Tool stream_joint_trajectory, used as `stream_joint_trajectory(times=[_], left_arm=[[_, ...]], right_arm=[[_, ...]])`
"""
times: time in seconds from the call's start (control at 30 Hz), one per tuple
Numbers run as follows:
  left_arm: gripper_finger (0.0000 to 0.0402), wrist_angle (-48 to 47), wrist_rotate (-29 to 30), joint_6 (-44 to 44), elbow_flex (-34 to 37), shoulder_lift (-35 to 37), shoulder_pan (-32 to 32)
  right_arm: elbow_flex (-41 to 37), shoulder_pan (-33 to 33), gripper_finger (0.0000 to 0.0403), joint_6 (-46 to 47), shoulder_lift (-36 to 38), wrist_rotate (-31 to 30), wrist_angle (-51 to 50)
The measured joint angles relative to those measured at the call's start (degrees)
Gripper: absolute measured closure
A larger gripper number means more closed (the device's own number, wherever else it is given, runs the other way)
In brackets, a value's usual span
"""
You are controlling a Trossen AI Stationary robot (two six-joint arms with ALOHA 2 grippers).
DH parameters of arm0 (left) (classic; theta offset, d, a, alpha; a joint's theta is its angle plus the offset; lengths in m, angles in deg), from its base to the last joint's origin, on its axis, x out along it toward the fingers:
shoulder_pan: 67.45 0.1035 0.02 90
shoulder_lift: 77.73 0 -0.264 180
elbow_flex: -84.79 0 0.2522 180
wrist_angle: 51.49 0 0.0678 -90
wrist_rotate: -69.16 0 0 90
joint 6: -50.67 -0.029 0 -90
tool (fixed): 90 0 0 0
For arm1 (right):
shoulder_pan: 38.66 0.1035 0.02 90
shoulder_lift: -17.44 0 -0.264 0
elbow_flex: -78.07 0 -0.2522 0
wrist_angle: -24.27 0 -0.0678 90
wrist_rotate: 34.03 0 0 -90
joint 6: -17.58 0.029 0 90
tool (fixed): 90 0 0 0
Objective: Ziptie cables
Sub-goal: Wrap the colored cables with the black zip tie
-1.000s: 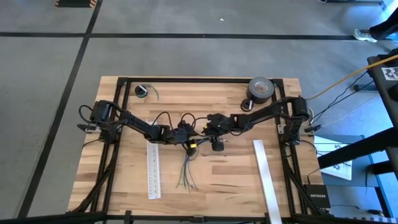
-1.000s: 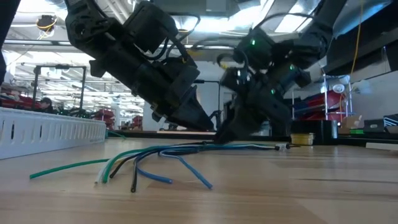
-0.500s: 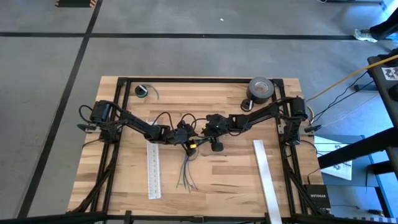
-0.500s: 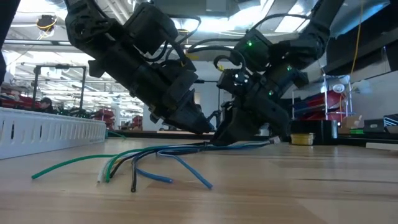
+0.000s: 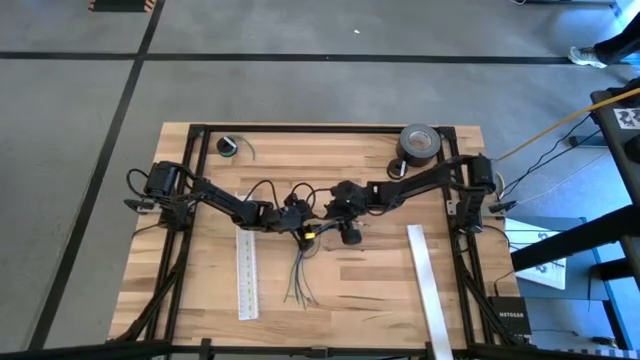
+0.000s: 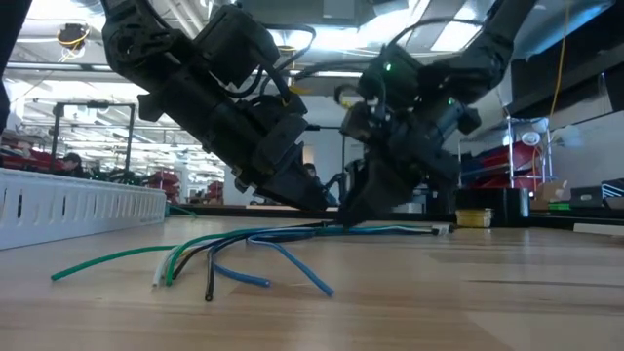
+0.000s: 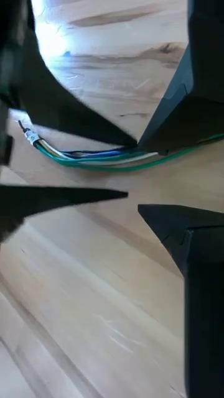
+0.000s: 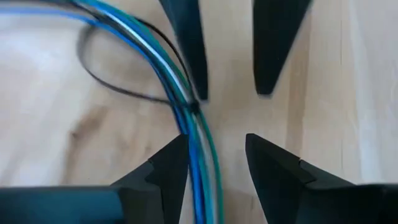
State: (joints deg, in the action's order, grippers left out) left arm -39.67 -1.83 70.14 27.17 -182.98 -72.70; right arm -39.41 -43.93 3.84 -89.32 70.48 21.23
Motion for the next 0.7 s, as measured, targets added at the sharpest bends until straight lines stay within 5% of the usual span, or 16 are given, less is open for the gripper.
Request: stream_joint_trajectory(times=[0.7], left_arm=[[0.027,-0.2,0.0,0.1,0.0,0.0,0.0]], right_arm=[[0.0,0.0,0.0256,-1.9,0.5,-7.2,1.8]])
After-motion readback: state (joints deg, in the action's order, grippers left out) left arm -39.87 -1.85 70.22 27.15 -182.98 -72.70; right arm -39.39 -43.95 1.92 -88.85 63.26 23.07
